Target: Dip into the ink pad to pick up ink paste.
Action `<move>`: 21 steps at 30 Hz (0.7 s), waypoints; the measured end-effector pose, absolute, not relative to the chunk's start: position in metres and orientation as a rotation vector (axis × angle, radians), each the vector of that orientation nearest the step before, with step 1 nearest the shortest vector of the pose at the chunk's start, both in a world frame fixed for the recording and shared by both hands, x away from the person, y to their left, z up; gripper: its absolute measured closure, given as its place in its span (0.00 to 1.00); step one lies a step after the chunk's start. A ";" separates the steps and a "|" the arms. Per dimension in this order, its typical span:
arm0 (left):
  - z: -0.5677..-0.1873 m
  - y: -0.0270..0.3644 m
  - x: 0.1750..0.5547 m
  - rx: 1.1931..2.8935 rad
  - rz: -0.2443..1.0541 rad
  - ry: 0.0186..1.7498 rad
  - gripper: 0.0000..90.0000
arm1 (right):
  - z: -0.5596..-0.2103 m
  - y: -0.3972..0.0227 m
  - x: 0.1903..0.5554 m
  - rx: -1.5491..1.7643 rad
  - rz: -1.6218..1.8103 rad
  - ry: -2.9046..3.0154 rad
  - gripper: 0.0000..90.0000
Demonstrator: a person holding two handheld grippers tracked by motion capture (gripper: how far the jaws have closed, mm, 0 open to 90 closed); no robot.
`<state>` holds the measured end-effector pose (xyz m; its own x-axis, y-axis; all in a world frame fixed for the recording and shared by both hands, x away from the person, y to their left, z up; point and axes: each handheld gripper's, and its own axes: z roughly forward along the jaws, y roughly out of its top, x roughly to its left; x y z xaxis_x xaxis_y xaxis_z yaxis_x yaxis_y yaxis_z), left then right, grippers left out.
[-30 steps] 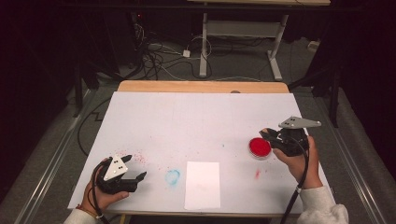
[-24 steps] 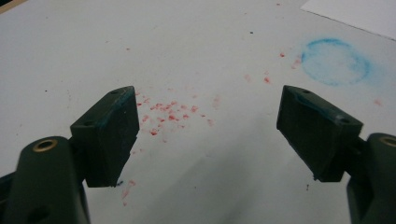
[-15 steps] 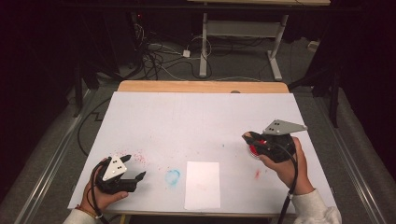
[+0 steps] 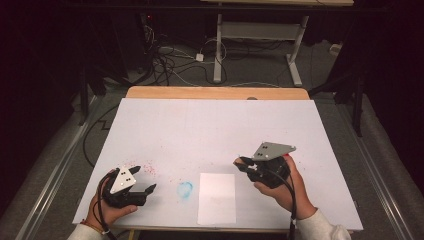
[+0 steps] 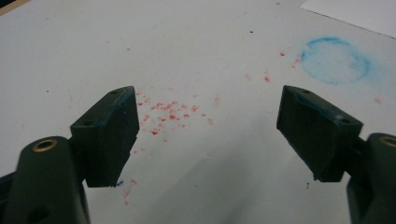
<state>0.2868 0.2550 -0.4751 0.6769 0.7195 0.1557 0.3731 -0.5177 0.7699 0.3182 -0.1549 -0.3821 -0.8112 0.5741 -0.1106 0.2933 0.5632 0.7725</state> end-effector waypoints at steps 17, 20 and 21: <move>-0.475 0.255 0.287 2.155 0.604 0.836 0.23 | -0.427 -0.107 0.306 0.552 0.973 2.641 0.84; -0.475 0.255 0.287 2.155 0.604 0.836 0.23 | -0.434 -0.103 0.307 0.555 0.949 2.664 0.84; -0.475 0.255 0.287 2.155 0.604 0.836 0.23 | -0.435 -0.103 0.307 0.550 0.946 2.667 0.84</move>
